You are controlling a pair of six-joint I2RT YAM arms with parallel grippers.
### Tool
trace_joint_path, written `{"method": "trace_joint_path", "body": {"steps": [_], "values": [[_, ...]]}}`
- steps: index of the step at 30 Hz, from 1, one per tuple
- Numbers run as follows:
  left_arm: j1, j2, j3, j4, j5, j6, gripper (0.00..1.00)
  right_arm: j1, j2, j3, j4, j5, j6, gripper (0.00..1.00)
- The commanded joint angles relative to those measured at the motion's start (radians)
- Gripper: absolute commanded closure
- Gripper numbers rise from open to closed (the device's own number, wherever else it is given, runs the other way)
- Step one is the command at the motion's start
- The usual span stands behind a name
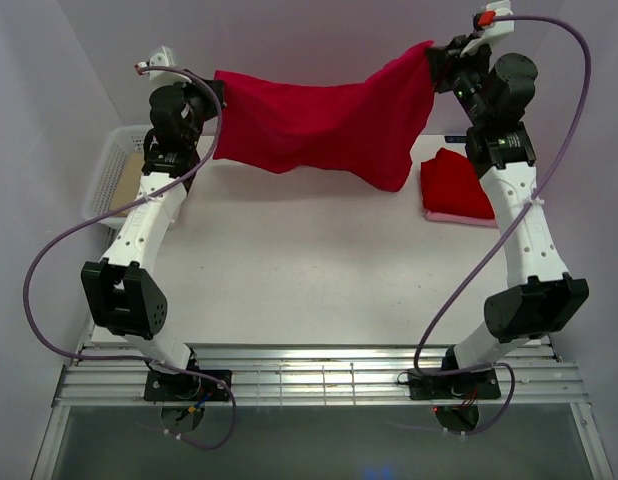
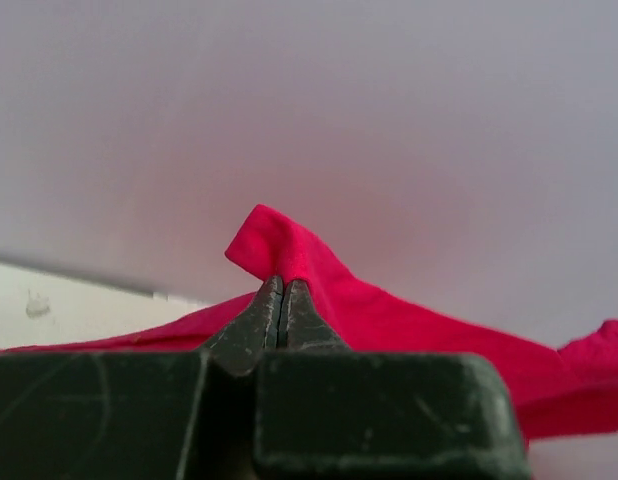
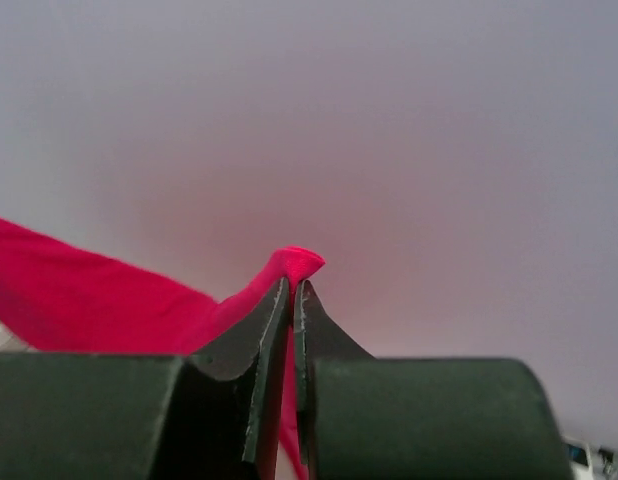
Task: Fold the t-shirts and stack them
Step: Flatten out the tshirt
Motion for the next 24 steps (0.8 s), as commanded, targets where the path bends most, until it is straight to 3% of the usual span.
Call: {"method": "trace_joint_path", "body": {"steps": [1, 5, 10, 15, 18, 21, 24], "values": [[-0.004, -0.147, -0.119, -0.048, 0.161, -0.007, 1.00, 0.012, -0.134, -0.173, -0.024, -0.054, 0.042, 0.92], [-0.039, -0.270, -0.140, -0.253, 0.134, 0.051, 1.00, 0.032, -0.320, -0.269, -0.220, -0.068, 0.104, 0.92], [-0.137, -0.395, -0.011, -0.546, 0.028, 0.056, 1.00, 0.124, -0.503, -0.241, -0.371, -0.004, 0.107, 0.92], [-0.176, -0.445, 0.181, -0.798, -0.006, -0.044, 1.00, 0.139, -0.488, 0.131, -0.627, 0.009, 0.101, 0.92], [-0.176, -0.421, 0.311, -0.914, -0.018, -0.072, 1.00, 0.139, -0.452, 0.302, -0.685, 0.028, 0.107, 0.92], [-0.176, -0.381, 0.394, -1.001, -0.029, -0.081, 1.00, 0.139, -0.466, 0.247, -0.654, 0.045, 0.140, 0.92], [-0.176, -0.332, 0.367, -1.038, -0.032, -0.069, 1.00, 0.139, -0.468, 0.137, -0.601, 0.059, 0.182, 0.92]]}}
